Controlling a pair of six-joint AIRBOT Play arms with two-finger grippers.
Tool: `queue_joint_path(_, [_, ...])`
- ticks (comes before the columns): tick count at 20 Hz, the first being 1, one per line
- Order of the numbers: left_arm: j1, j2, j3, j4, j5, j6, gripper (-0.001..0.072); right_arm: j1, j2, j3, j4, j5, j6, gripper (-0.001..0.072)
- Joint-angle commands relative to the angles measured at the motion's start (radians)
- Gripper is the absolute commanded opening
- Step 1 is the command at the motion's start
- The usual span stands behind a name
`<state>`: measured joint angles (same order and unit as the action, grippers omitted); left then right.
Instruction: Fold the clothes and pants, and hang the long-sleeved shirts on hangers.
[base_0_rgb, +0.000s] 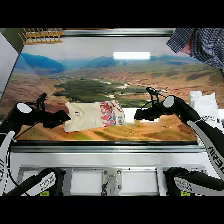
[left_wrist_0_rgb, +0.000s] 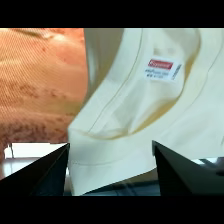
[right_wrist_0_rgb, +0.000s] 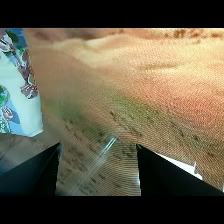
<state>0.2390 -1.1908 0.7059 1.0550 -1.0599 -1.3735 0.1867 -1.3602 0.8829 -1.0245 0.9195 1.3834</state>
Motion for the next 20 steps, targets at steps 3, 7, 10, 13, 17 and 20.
queue_joint_path(3, [0.002, 0.039, -0.127, 0.0, 0.08, 0.008, 0.0548, 0.001, -0.002, 0.0, 0.021, -0.017, 0.0, 0.051])
queue_joint_path(7, [0.002, 0.04, -0.127, 0.002, 0.079, 0.006, 0.0163, 0.001, -0.041, 0.0, 0.147, -0.071, -0.059, 0.0511])
queue_joint_path(10, [0.002, 0.04, -0.126, 0.038, 0.083, 0.002, 0.0007, 0.001, -0.104, 0.005, 0.335, -0.074, -0.193, 0.0512])
queue_joint_path(13, [0.002, 0.04, -0.126, 0.087, 0.046, -0.021, 0.0007, 0.005, -0.185, 0.032, 0.519, -0.077, -0.309, 0.0511])
queue_joint_path(17, [0.002, 0.089, -0.126, 0.076, 0.021, -0.022, 0.0008, 0.048, -0.297, 0.102, 0.596, -0.074, -0.341, 0.0511])
queue_joint_path(20, [0.002, 0.201, -0.126, 0.069, 0.028, -0.022, 0.0009, 0.114, -0.361, 0.161, 0.616, -0.074, -0.341, 0.0511])
